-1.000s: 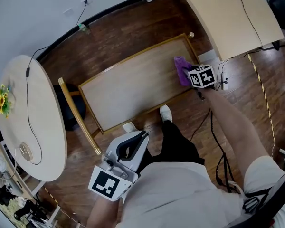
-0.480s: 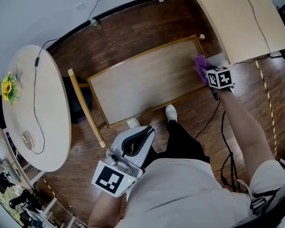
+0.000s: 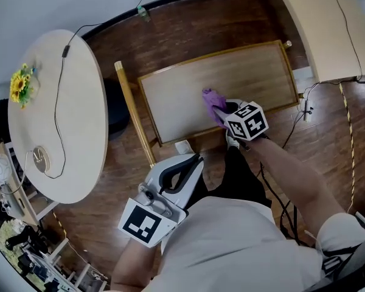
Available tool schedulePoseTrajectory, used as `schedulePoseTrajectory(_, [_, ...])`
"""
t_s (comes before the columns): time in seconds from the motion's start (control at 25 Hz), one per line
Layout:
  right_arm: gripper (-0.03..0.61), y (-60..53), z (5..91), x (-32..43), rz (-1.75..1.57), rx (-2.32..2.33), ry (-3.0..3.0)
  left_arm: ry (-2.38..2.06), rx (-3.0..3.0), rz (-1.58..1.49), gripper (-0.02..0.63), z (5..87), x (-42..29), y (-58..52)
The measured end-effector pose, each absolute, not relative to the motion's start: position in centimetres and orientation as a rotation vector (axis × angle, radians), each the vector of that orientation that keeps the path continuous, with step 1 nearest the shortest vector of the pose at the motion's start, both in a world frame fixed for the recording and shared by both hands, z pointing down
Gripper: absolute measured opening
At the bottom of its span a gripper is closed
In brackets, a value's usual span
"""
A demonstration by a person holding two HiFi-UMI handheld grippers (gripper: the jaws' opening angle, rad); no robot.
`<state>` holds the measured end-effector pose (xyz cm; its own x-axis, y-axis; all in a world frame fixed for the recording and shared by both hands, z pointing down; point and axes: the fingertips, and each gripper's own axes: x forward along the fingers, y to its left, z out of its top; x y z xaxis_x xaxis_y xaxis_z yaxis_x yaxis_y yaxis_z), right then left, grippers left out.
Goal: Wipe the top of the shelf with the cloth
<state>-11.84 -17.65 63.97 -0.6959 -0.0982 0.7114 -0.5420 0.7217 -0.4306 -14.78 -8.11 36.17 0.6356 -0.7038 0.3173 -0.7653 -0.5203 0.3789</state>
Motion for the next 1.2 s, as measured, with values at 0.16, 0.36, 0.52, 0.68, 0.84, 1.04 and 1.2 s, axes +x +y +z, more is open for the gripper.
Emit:
schedulePoseTrajectory(0.16, [0.051, -12.4, 63.9, -20.3, 0.850, 0.331, -2.278, -1.146, 2.376, 0.180, 0.041, 36.3, -17.2, -6.8])
schedulePoseTrajectory(0.36, [0.051, -5.4, 64.5, -28.0, 0.866, 0.172, -2.279, -1.147, 2.366, 0.176, 0.041, 36.7, -20.1, -5.1])
schedulePoseTrajectory(0.52, [0.051, -2.9, 65.0, -30.0, 0.884, 0.139, -2.262, -1.126, 2.351, 0.200, 0.041, 37.4, -21.2, -4.1])
schedulePoseTrajectory(0.68, [0.051, -3.7, 66.9, -27.6, 0.869, 0.186, -2.233, -1.112, 2.352, 0.187, 0.041, 37.7, -21.2, -4.0])
schedulePoseTrajectory(0.84, [0.051, -6.1, 67.8, -23.0, 0.845, 0.259, -2.202, -1.088, 2.371, 0.183, 0.041, 37.6, -19.9, -4.6])
schedulePoseTrajectory(1.04, [0.051, -9.2, 68.4, -16.4, 0.863, 0.379, -2.162, -1.048, 2.392, 0.192, 0.041, 37.5, -17.4, -5.5])
schedulePoseTrajectory(1.2, [0.051, -11.3, 68.7, -11.1, 0.858, 0.444, -2.141, -1.012, 2.407, 0.202, 0.041, 37.3, -14.7, -6.6])
